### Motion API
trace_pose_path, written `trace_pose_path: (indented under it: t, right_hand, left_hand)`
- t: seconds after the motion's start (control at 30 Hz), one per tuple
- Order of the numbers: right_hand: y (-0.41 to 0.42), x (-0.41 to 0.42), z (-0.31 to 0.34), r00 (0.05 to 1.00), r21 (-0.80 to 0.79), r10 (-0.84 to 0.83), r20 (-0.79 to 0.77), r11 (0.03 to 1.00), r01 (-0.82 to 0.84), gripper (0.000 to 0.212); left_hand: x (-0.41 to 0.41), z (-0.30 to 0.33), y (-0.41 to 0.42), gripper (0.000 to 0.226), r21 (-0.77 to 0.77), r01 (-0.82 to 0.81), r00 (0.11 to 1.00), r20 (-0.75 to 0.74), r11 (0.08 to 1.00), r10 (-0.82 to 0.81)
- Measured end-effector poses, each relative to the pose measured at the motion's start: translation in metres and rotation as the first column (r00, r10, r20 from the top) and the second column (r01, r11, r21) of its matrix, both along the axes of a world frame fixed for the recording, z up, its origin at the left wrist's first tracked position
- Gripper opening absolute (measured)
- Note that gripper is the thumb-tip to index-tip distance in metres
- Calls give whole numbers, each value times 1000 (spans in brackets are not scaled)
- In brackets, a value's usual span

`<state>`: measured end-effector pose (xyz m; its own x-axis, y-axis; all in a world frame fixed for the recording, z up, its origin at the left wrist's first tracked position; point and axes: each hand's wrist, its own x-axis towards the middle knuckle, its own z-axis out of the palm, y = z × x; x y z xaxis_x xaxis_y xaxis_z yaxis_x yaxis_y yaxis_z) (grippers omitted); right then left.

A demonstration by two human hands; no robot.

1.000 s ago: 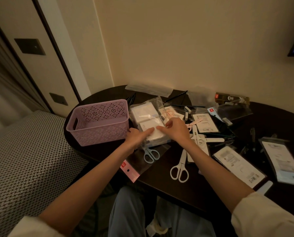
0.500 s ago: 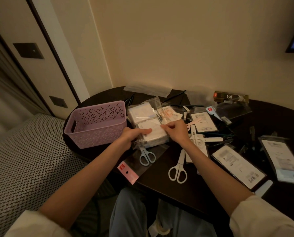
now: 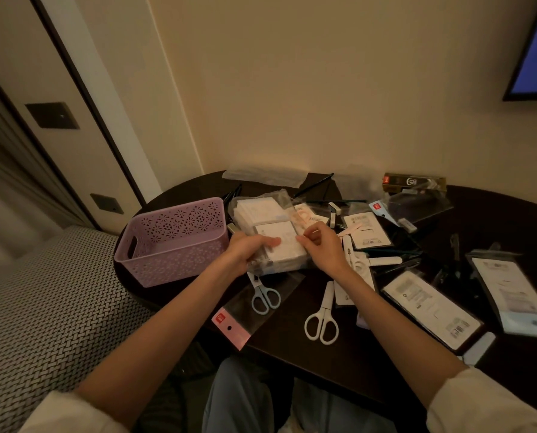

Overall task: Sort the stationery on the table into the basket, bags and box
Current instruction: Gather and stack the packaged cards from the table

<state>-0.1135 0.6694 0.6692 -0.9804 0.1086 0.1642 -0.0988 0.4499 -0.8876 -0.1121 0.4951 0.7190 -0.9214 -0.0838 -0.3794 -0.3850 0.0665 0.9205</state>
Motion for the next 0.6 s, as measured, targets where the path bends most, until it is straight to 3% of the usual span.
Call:
trace_pose_path:
  t: [0.23, 0.3, 0.4, 0.47, 0.6]
  right_hand:
    - [14, -7, 3, 991, -22, -125, 41, 992, 126, 41]
    - [18, -8, 8, 986, -97, -132, 102, 985, 142, 53]
    - [26, -9, 19, 969, -271, -50, 240, 956, 117, 73]
    - [34, -11, 24, 946, -279, 14, 322, 957, 80, 83]
    - [47, -10, 38, 852, -466, 335, 403, 876, -124, 82]
  left_hand:
    - [3, 4, 10, 61, 129, -17, 999, -34, 992, 22]
    - [7, 8, 10, 52, 165, 3, 998, -58, 986, 7]
    - [10, 12, 10, 56, 165, 0, 995, -99, 986, 17]
    - [12, 12, 8, 64, 138, 0, 991, -134, 990, 18]
    - [14, 14, 4, 55, 117, 29, 979, -202, 993, -5]
